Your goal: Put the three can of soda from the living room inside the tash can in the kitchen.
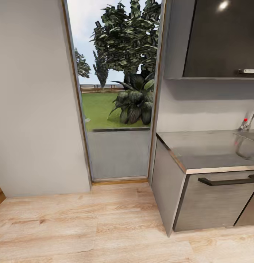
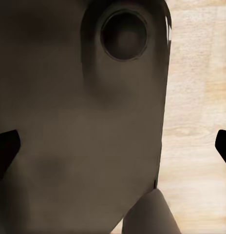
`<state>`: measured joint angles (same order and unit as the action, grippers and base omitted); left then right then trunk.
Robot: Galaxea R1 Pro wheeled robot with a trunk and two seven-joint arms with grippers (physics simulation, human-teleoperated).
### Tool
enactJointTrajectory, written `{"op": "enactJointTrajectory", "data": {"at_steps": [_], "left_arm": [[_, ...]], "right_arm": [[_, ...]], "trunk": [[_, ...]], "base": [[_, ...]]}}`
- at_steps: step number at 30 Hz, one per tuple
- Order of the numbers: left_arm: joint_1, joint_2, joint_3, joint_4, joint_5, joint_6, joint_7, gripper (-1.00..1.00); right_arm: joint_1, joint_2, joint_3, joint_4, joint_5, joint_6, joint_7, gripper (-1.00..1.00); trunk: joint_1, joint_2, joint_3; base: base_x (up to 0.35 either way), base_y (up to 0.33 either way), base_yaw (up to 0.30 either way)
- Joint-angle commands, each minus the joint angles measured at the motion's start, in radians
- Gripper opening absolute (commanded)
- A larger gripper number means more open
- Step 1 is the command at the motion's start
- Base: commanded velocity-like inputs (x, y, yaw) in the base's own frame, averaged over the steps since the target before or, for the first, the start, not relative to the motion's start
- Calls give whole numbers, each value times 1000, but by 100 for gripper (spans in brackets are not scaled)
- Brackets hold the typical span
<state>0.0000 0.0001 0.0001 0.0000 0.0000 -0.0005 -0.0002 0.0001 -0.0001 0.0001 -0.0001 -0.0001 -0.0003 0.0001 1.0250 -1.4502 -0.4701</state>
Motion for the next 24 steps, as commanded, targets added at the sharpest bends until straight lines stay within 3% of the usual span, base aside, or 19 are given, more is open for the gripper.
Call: {"op": "enactJointTrajectory", "data": {"at_steps": [1,24], "left_arm": [[-6,3,1,-6,0,-5,-1,100],[-12,0,1,-16,0,-15,-2,100]], "right_arm": [[0,-6,1,-5,-1,-3,1,100],[0,-8,0,-6,2,-2,2,100]], "trunk": [[0,0,0],[0,0,0]], "base": [[0,35,0],[0,24,-2]]}}
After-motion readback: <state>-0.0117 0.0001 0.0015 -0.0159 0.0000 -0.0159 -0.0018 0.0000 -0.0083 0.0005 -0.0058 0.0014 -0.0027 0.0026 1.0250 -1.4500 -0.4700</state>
